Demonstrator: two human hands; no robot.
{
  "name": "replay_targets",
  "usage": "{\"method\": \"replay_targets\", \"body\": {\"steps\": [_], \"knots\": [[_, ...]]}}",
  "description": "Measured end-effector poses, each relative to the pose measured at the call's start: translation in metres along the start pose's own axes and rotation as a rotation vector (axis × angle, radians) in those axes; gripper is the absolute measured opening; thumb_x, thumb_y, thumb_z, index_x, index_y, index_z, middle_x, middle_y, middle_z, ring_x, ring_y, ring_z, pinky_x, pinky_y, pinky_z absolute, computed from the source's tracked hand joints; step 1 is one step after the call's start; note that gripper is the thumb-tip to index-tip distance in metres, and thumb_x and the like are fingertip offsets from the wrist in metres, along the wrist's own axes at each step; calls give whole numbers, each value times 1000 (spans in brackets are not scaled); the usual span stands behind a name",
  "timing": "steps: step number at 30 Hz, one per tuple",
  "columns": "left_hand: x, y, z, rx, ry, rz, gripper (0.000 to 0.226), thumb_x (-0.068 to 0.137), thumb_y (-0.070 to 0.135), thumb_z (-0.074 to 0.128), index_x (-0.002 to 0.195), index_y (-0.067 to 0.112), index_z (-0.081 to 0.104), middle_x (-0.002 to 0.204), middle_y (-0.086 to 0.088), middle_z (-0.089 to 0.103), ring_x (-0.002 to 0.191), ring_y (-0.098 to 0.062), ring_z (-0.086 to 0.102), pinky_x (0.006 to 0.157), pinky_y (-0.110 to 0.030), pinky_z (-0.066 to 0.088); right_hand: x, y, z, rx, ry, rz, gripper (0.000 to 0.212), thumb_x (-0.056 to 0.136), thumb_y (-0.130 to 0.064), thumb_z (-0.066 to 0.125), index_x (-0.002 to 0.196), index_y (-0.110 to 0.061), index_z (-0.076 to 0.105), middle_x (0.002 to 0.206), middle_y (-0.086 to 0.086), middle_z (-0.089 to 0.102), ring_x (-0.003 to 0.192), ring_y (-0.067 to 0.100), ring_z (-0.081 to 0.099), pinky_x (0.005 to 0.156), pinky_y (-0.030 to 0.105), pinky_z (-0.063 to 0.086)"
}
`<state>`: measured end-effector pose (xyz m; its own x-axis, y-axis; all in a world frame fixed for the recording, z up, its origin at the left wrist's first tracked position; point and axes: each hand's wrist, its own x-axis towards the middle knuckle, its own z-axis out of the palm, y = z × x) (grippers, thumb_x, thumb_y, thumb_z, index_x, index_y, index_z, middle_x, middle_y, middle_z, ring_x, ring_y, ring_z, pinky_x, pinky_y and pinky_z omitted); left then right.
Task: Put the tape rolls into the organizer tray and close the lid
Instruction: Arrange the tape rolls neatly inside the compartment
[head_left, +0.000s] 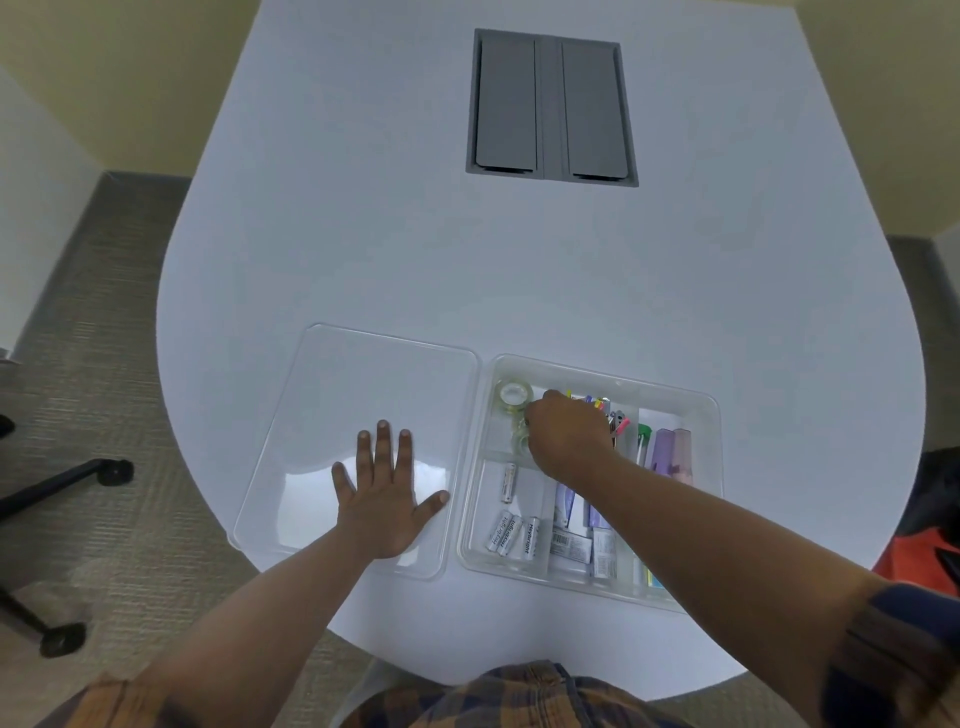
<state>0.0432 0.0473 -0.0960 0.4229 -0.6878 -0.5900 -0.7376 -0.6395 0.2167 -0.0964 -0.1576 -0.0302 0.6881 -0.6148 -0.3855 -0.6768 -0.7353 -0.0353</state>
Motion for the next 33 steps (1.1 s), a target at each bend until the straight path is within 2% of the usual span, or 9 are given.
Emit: {"method": "replay_targets", "body": {"steps": [4, 8, 12, 16, 20, 25, 28, 33], "knots": [[0, 1, -2, 12, -13, -5, 98, 66, 86, -4, 131, 25, -43, 135, 2, -56, 130, -22, -45, 110, -64, -7, -2, 1, 1, 11, 20, -13, 23, 83, -13, 53, 102, -15, 65, 101, 8, 58, 88, 33, 64, 61, 34, 41], [0, 1, -3, 3, -21, -3, 97, 72, 85, 4, 132, 25, -42, 134, 3, -55, 137, -26, -39, 110, -64, -7, -1, 0, -1, 29, 68, -4, 26, 82, -10, 51, 104, -17, 64, 100, 7, 62, 88, 32, 65, 60, 32, 40], [0, 2, -3, 5, -22, -6, 97, 72, 85, 4, 133, 24, -41, 134, 4, -55, 139, -27, -37, 111, -63, -7, 1, -3, -6, -70, 121, 20, 24, 74, -3, 56, 93, -15, 65, 90, 6, 64, 82, 31, 65, 58, 32, 34], [0, 1, -2, 17, -21, -10, 100, 66, 87, -2, 135, 25, -39, 138, 2, -52, 139, -28, -35, 111, -63, -6, 5, -1, -8, -116, 90, 27, 21, 75, -4, 55, 89, -15, 65, 85, 7, 67, 78, 30, 66, 56, 32, 35], [1, 1, 0, 16, -13, -14, 99, 68, 86, 0, 135, 26, -39, 139, 2, -52, 140, -28, -35, 111, -63, -5, 8, 5, 0, -27, 43, 38, 21, 80, -8, 53, 97, -15, 64, 97, 9, 67, 89, 33, 65, 62, 32, 38], [2, 1, 1, 25, 1, -14, 97, 77, 83, 11, 139, 25, -36, 140, 2, -50, 140, -28, -34, 111, -63, -5, 6, 11, 8, 89, 4, 29, 28, 83, -19, 54, 110, -17, 60, 103, 10, 66, 92, 34, 64, 67, 34, 45], [1, 2, 2, 28, 16, -12, 96, 80, 81, 15, 144, 25, -29, 141, 1, -48, 141, -29, -32, 111, -63, -4, 4, 12, 8, 116, -16, 51, 28, 81, -18, 54, 108, -16, 61, 103, 10, 66, 92, 34, 64, 71, 36, 51], [2, 1, 4, 34, 25, -14, 96, 80, 81, 15, 145, 25, -28, 146, -1, -44, 141, -29, -31, 111, -63, -3, 2, 11, 3, 137, -68, 42, 28, 79, -15, 54, 107, -15, 61, 105, 10, 65, 94, 34, 63, 71, 35, 50]]}}
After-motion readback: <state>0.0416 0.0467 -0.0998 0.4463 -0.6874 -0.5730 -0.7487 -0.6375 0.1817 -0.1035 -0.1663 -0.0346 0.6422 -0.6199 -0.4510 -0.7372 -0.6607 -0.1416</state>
